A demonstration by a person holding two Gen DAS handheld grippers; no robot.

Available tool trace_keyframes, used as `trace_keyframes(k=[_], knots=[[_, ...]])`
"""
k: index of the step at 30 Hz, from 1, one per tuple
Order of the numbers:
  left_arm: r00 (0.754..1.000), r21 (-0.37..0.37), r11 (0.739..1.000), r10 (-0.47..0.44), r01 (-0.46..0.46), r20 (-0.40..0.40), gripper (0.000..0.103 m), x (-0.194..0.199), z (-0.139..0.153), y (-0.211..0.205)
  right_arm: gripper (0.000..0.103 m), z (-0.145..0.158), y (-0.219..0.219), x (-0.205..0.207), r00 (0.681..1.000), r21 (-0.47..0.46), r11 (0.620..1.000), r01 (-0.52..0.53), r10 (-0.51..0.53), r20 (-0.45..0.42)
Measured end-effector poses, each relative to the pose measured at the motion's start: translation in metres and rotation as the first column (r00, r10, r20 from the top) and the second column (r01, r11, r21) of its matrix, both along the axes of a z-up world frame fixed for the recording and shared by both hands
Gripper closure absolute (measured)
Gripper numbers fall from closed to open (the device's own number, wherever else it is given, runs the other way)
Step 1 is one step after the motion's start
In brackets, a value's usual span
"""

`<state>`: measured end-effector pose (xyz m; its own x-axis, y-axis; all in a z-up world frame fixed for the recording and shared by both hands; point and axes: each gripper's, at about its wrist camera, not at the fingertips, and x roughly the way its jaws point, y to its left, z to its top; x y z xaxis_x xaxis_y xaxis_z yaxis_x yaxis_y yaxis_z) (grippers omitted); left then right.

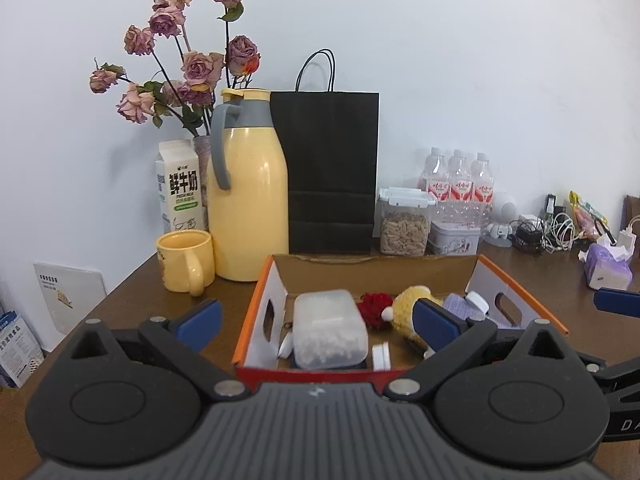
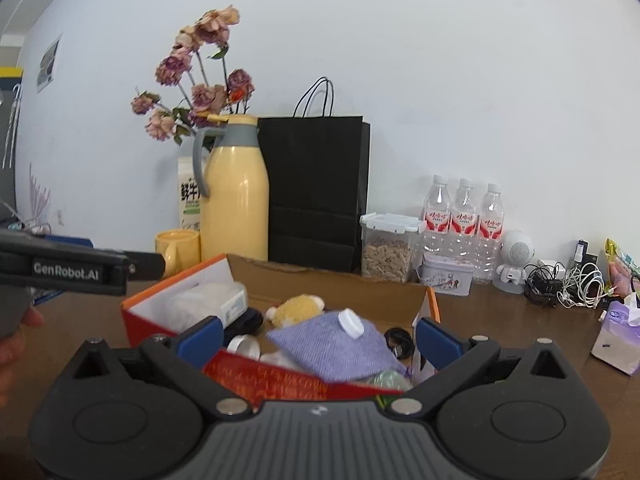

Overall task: Organize objects
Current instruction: 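Withdraw both grippers and grasp the small orange item with the left gripper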

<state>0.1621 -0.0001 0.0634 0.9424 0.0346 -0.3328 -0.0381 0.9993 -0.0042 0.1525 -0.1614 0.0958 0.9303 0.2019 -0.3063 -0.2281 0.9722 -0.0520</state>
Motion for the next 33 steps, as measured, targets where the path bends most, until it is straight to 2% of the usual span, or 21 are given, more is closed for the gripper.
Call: trace_keyframes(k=[8, 16, 21, 25, 30, 31, 33], knots=[[0.998, 0.016, 1.000, 0.027, -0.026, -0.057, 0.000, -0.027, -0.007, 0.012, 0.000, -0.008, 0.001, -0.030, 0.999, -0.019, 1.000, -0.011, 0.010, -0.044], [0.989, 0.028, 0.998, 0.053, -0.049, -0.140, 0.000, -0.053, -0.026, 0.026, 0.000, -0.028, 0.012, -0.052, 0.992, -0.038, 0.998, -0.053, 0.048, -0.119], [0.975, 0.031, 0.999, 0.024, -0.017, -0.221, 0.000, -0.065, -0.048, 0.027, 0.000, -0.043, 0.021, -0.057, 0.983, -0.059, 0.995, -0.076, 0.065, -0.170], [0.955, 0.027, 0.999, -0.014, 0.023, -0.296, 0.000, -0.069, -0.068, 0.020, 0.000, -0.052, 0.025, -0.060, 0.978, -0.068, 0.995, -0.077, 0.062, -0.198], [0.938, 0.020, 0.998, -0.056, 0.067, -0.342, 0.000, -0.071, -0.086, 0.008, 0.000, -0.058, 0.025, -0.060, 0.974, -0.091, 0.994, -0.068, 0.046, -0.220], [0.935, 0.018, 0.997, -0.059, 0.070, -0.349, 0.002, -0.071, -0.088, 0.006, 0.000, -0.059, 0.024, -0.059, 0.974, -0.092, 0.994, -0.064, 0.042, -0.222], [0.930, 0.007, 0.996, -0.076, 0.084, -0.360, 0.019, -0.071, -0.091, 0.002, 0.000, -0.060, 0.022, -0.059, 0.974, -0.091, 0.994, -0.058, 0.036, -0.225]])
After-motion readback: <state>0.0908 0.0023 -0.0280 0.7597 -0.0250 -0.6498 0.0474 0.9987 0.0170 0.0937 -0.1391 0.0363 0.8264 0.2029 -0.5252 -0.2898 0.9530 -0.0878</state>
